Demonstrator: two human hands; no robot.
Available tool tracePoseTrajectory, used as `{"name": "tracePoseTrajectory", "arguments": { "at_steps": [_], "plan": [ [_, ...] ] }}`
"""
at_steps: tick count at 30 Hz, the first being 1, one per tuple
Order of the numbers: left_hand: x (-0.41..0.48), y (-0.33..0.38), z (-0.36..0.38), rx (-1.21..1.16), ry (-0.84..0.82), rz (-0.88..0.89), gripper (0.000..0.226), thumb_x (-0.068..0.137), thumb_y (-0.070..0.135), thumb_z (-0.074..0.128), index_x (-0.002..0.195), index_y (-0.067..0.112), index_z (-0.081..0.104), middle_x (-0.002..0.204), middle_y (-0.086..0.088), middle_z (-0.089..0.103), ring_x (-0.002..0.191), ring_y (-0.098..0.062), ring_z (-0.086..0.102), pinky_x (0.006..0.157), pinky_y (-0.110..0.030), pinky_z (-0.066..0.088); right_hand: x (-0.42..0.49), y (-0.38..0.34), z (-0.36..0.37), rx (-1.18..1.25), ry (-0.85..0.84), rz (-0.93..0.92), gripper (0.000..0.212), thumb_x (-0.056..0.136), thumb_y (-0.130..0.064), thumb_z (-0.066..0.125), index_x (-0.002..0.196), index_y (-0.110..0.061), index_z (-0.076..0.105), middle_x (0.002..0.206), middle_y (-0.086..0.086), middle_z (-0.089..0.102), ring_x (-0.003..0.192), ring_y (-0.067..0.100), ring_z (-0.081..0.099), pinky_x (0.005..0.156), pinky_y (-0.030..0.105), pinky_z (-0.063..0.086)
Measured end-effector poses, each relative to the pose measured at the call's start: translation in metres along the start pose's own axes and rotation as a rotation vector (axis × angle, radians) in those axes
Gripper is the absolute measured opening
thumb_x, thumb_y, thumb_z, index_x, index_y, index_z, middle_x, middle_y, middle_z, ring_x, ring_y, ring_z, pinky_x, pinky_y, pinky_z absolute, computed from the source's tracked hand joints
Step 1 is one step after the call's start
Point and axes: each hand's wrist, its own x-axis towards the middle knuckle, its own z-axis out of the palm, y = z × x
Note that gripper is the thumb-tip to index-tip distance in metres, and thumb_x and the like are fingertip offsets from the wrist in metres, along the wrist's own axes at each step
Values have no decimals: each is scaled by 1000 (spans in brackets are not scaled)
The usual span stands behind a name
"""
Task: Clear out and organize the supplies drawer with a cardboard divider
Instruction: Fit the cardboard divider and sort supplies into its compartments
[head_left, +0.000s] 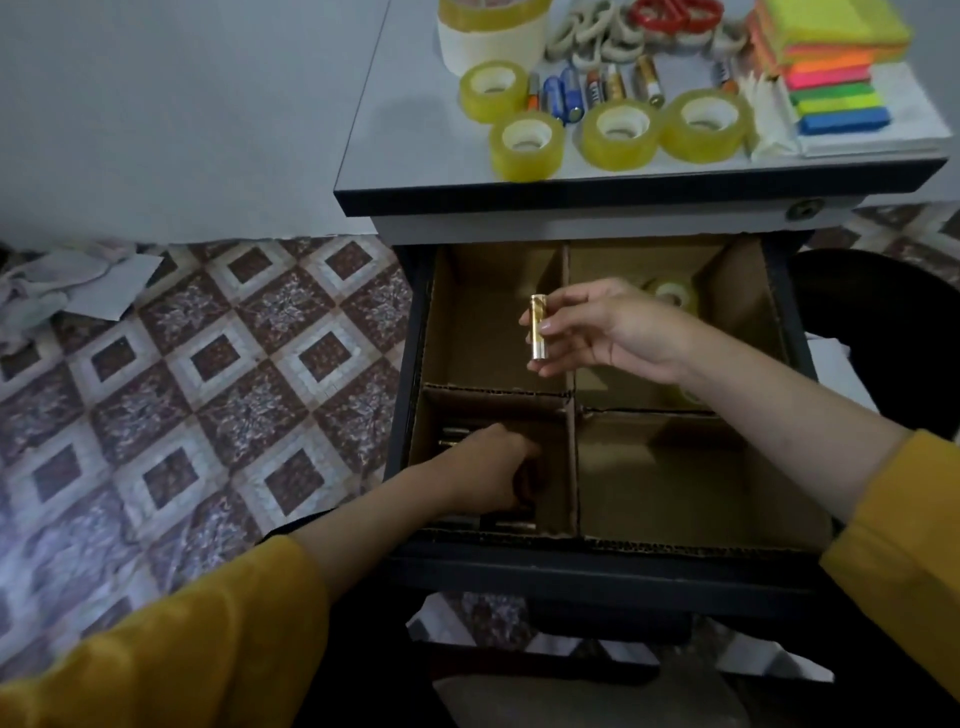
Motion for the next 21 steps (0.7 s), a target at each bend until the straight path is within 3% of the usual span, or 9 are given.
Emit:
{"name": "tracePoseTrajectory", "arguments": {
  "at_steps": [7,16,21],
  "plan": [
    [1,4,-4,61,-46,-21,21,86,4,59,106,6,66,105,-9,65,95,-20,61,81,-29,51,2,7,-1,-10,-25,13,14,87,5,53,99,1,60,80,15,65,63,17,68,60,22,58],
    [1,18,-9,363,14,-84,19,91,17,54,105,8,62,109,-12,61,99,-27,59,75,-32,45,-1,8,2,-41,4,20,12,86,5,55,96,0,62,78,14,66,62,16,68,60,22,58],
    [-13,11,-13,251,16,-85,22,90,10,55,110,7,63,113,-9,60,104,-23,57,87,-29,48,-5,5,5,-61,27,36,16,86,5,55,100,2,61,81,14,66,64,16,67,61,22,58]
  ]
}}
